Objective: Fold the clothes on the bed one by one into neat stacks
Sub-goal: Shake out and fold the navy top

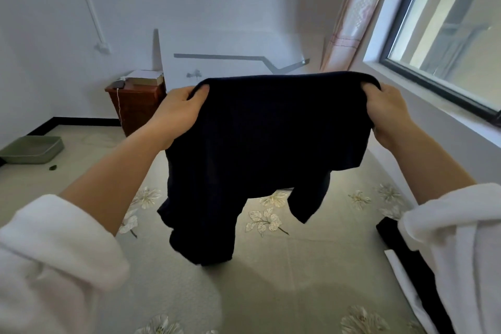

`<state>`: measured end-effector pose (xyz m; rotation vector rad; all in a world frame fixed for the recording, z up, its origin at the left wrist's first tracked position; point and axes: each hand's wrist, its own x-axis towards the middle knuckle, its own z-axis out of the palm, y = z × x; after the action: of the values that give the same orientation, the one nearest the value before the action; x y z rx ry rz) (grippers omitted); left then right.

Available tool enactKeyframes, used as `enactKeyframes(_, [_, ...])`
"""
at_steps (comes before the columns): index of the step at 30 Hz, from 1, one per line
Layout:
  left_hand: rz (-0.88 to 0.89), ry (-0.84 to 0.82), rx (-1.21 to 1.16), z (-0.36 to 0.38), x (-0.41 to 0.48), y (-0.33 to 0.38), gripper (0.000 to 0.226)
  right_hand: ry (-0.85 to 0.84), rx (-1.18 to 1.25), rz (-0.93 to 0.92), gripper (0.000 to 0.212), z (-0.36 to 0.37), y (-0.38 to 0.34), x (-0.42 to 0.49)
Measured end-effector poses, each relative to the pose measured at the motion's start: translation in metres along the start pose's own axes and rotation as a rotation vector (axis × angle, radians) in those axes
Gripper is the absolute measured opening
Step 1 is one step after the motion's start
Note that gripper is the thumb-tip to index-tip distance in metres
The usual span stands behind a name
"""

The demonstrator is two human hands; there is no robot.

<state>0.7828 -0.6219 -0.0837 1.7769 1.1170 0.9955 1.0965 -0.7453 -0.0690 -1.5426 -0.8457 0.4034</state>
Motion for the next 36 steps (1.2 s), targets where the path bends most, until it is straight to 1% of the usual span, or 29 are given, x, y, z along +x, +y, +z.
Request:
enactKeyframes(3, [-0.124, -0.035, -0.154, 0.003, 0.005, 0.008, 0.025, -0.030, -0.088, -0.016, 0.022, -0.001, 0.009, 0.003])
enactKeyframes(5, [-0.222, -0.030, -0.314, 0.008, 0.006, 0.013, 0.022, -0.071, -0.248, -0.032, 0.025, 0.003, 0.019, 0.004])
enactKeyframes(7, [-0.309, 0.004, -0.506, 0.016, 0.006, 0.017, 0.017, -0.063, -0.458, -0.120, 0.029, 0.013, 0.028, -0.005])
enactKeyframes(8, [-0.343, 0.016, -0.584, 0.022, 0.006, 0.019, 0.014, -0.058, -0.498, -0.197, 0.031, 0.021, 0.029, -0.016])
enactKeyframes(9, [-0.366, 0.017, -0.634, 0.029, 0.006, 0.021, 0.013, -0.083, -0.479, -0.271, 0.028, 0.030, 0.031, -0.027])
enactKeyframes(10, [-0.379, 0.009, -0.658, 0.037, 0.006, 0.022, 0.012, -0.167, -0.411, -0.302, 0.020, 0.039, 0.035, -0.039])
enactKeyframes(11, [-0.385, -0.005, -0.669, 0.046, 0.006, 0.023, 0.013, -0.321, -0.319, -0.262, 0.014, 0.050, 0.038, -0.054])
enactKeyframes(12, [-0.389, -0.019, -0.671, 0.054, 0.006, 0.024, 0.014, -0.517, -0.239, -0.155, 0.020, 0.061, 0.041, -0.069])
enactKeyframes(13, [-0.395, -0.032, -0.667, 0.063, 0.006, 0.024, 0.016, -0.698, -0.218, -0.032, 0.030, 0.071, 0.048, -0.081])
enactKeyframes(14, [-0.403, -0.040, -0.663, 0.069, 0.006, 0.024, 0.017, -0.833, -0.285, 0.039, 0.038, 0.079, 0.058, -0.090])
enactKeyframes(15, [-0.414, -0.041, -0.667, 0.074, 0.007, 0.022, 0.017, -0.892, -0.392, 0.041, 0.040, 0.085, 0.067, -0.096])
enactKeyframes(16, [-0.423, -0.030, -0.681, 0.075, 0.008, 0.020, 0.017, -0.893, -0.464, 0.023, 0.038, 0.089, 0.073, -0.097])
enactKeyframes(17, [-0.430, -0.005, -0.709, 0.073, 0.010, 0.016, 0.017, -0.855, -0.464, 0.025, 0.033, 0.089, 0.074, -0.095])
enactKeyframes(19, [-0.432, 0.030, -0.774, 0.064, 0.015, 0.003, 0.016, -0.738, -0.308, 0.095, 0.020, 0.081, 0.066, -0.080])
enactKeyframes(20, [-0.432, 0.008, -0.778, 0.058, 0.015, -0.004, 0.015, -0.679, -0.200, 0.128, 0.016, 0.076, 0.057, -0.072])
enactKeyframes(22, [-0.452, -0.114, -0.690, 0.051, 0.012, -0.021, 0.014, -0.610, -0.016, 0.160, 0.015, 0.065, 0.038, -0.054])
enactKeyframes(23, [-0.466, -0.185, -0.635, 0.050, 0.009, -0.030, 0.015, -0.611, 0.038, 0.161, 0.017, 0.063, 0.029, -0.047])
enactKeyframes(26, [-0.480, -0.316, -0.549, 0.056, -0.005, -0.052, 0.021, -0.661, 0.080, 0.170, 0.027, 0.067, 0.008, -0.037])
enactKeyframes(28, [-0.469, -0.304, -0.506, 0.062, -0.017, -0.063, 0.022, -0.650, 0.076, 0.198, 0.027, 0.075, 0.001, -0.036])
enactKeyframes(30, [-0.455, -0.221, -0.472, 0.067, -0.031, -0.073, 0.015, -0.600, 0.087, 0.231, 0.023, 0.083, -0.001, -0.035])
enactKeyframes(31, [-0.447, -0.209, -0.473, 0.069, -0.038, -0.079, 0.012, -0.567, 0.105, 0.260, 0.021, 0.086, -0.001, -0.035])
enactKeyframes(32, [-0.443, -0.245, -0.488, 0.070, -0.045, -0.083, 0.011, -0.536, 0.134, 0.293, 0.018, 0.089, -0.001, -0.034])
enactKeyframes(34, [-0.418, -0.427, -0.464, 0.075, -0.061, -0.091, 0.012, -0.486, 0.211, 0.360, 0.014, 0.094, 0.000, -0.034])
enactKeyframes(35, [-0.387, -0.519, -0.405, 0.079, -0.067, -0.093, 0.020, -0.463, 0.248, 0.389, 0.013, 0.097, 0.000, -0.035])
enactKeyframes(36, [-0.349, -0.575, -0.342, 0.085, -0.073, -0.094, 0.032, -0.443, 0.285, 0.415, 0.013, 0.100, 0.001, -0.035])
